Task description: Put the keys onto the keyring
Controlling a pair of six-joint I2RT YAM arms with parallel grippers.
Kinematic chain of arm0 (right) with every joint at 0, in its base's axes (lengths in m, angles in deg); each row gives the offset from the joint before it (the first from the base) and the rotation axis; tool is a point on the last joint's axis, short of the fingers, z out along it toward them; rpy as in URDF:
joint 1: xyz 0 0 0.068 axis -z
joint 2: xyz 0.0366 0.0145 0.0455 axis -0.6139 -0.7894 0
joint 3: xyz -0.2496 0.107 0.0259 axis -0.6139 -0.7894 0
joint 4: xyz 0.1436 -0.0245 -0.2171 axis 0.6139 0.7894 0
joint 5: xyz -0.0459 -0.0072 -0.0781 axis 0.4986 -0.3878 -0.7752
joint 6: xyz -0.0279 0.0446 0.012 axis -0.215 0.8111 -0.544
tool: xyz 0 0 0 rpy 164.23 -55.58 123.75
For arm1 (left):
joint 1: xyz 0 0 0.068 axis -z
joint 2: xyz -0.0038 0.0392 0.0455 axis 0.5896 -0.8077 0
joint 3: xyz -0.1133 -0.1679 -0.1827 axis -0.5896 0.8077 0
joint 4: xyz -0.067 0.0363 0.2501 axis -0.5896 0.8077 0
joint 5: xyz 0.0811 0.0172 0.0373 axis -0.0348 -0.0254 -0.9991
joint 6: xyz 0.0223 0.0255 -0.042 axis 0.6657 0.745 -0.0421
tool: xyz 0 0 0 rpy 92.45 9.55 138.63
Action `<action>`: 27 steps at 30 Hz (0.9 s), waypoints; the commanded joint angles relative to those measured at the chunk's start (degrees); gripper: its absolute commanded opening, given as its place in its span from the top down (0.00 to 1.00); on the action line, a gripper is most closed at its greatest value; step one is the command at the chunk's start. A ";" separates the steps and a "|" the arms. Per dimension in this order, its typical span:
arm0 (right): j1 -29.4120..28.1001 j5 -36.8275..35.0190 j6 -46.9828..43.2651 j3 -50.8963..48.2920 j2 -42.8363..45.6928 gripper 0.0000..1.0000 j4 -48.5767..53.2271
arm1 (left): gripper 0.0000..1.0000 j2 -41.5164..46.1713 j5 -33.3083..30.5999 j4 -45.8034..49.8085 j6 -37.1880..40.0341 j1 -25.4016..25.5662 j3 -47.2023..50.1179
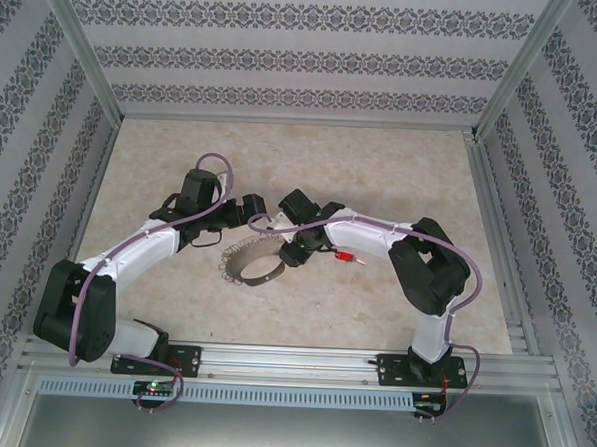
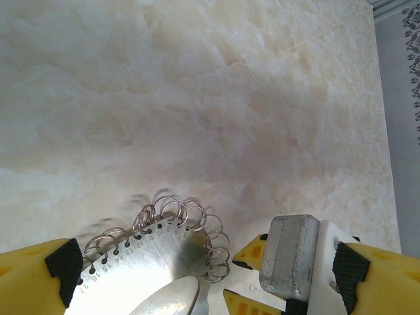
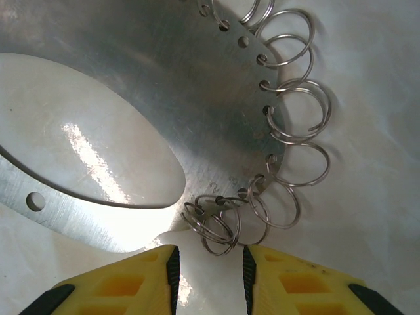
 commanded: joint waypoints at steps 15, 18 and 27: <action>-2.13 -0.29 -2.90 4.28 -4.11 0.67 2.54 | 0.00 -1.25 1.04 -0.87 0.76 -1.39 0.14; -2.23 -0.32 -2.91 4.35 -4.21 0.70 2.54 | 0.00 -1.16 1.04 -0.91 0.75 -1.46 0.31; -2.36 -0.91 -2.55 3.54 -3.65 0.91 2.38 | 0.00 -0.92 1.22 -1.46 0.43 -1.43 0.83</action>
